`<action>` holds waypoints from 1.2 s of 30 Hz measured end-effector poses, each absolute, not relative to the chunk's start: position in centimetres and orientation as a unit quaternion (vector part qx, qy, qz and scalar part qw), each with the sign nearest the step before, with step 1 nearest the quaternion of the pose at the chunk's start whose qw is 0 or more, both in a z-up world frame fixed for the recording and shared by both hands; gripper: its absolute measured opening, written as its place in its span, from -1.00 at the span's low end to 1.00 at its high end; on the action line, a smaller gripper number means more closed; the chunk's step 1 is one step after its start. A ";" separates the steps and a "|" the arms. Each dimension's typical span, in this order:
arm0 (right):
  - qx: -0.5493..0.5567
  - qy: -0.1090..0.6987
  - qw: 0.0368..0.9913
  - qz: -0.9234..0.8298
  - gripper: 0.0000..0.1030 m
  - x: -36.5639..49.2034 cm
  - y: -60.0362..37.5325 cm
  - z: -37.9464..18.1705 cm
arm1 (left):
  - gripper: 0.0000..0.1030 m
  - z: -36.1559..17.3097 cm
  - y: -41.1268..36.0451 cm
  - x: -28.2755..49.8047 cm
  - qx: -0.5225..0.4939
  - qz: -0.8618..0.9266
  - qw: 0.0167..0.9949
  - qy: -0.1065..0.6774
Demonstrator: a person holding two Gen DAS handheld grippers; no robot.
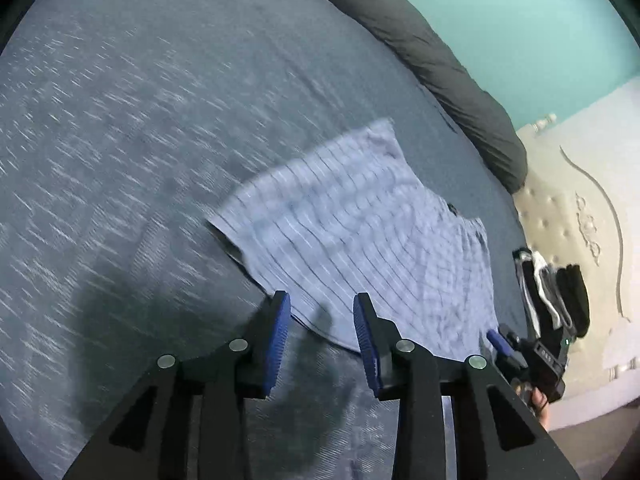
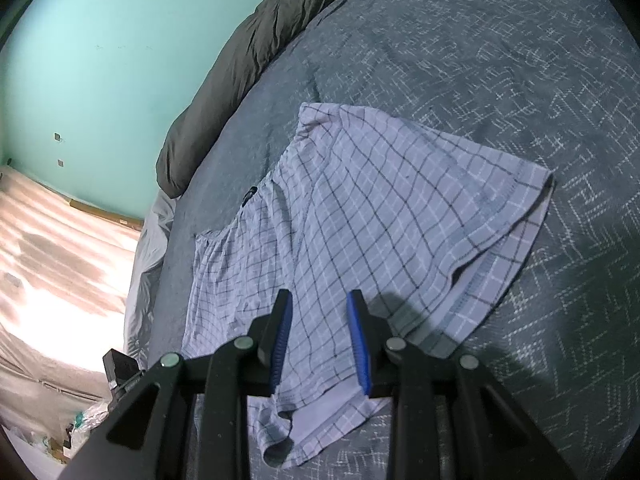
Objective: Fold clothes
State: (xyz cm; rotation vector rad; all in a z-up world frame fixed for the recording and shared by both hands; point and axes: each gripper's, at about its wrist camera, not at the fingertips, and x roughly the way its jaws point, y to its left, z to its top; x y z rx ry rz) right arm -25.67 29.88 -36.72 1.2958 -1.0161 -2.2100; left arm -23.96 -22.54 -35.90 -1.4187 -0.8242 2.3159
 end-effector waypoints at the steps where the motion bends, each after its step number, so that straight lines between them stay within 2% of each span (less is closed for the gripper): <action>1: 0.462 -0.362 0.191 -0.787 -0.46 -25.7 29.9 -36.7 | -0.31 -35.9 -21.7 -23.9 -0.496 0.805 0.159 -0.285; 6: 0.462 -0.365 0.191 -0.785 -0.46 -25.7 30.0 -36.8 | -0.34 -36.3 -18.0 -24.0 -0.512 0.794 0.181 -0.273; 14: 0.457 -0.374 0.192 -0.784 -0.46 -25.5 30.6 -36.4 | -0.40 -37.4 -16.4 -23.1 -0.525 0.782 0.182 -0.284; 21: 0.452 -0.387 0.186 -0.782 -0.46 -25.2 31.6 -36.2 | -0.98 -37.7 -16.1 -23.3 -0.520 0.783 0.181 -0.290; 34: 0.456 -0.390 0.188 -0.778 -0.45 -25.3 31.5 -36.3 | -1.00 -36.7 -15.8 -22.3 -0.525 0.784 0.191 -0.271; 36: 0.456 -0.390 0.188 -0.777 -0.45 -25.2 31.4 -36.3 | -0.96 -36.8 -15.0 -22.0 -0.532 0.780 0.195 -0.265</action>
